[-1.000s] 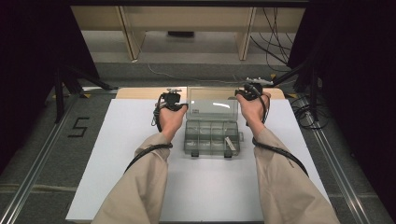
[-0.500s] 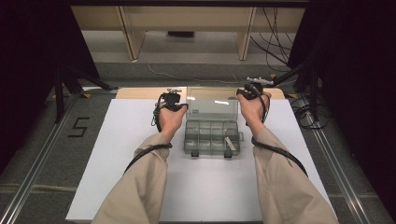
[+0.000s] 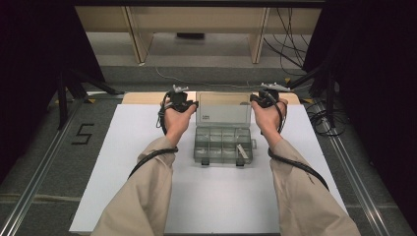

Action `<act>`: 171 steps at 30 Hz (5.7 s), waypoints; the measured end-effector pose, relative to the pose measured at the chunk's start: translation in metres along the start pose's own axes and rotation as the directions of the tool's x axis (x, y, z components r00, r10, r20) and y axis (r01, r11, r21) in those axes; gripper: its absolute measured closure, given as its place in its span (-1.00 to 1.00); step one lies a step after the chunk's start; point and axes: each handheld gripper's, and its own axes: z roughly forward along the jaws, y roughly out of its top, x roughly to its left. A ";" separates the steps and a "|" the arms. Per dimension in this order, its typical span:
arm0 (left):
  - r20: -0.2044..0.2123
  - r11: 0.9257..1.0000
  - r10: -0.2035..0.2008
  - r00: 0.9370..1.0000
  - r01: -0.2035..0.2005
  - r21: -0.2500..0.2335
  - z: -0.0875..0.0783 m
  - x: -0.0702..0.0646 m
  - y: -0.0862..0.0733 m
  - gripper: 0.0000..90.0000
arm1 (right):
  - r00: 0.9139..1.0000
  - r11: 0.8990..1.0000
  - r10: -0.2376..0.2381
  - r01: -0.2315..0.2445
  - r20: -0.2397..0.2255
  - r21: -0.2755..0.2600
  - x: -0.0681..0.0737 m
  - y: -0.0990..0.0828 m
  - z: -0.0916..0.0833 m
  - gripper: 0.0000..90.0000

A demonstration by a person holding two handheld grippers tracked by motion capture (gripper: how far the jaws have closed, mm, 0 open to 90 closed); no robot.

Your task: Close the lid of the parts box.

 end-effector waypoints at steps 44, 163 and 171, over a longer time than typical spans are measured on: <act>-0.006 0.997 0.036 0.999 -0.037 -0.063 -0.026 -0.017 0.010 0.92 | 0.998 0.997 -0.053 0.052 -0.030 -0.054 0.007 -0.012 -0.035 0.95; -0.002 0.952 0.275 0.962 -0.272 -0.137 -0.077 -0.034 -0.039 0.90 | 0.978 0.977 -0.206 0.203 -0.037 -0.070 0.022 -0.055 -0.095 0.96; -0.007 0.945 0.300 0.954 -0.298 -0.138 -0.080 -0.036 -0.043 0.89 | 0.975 0.975 -0.217 0.214 -0.046 -0.058 0.022 -0.058 -0.098 0.96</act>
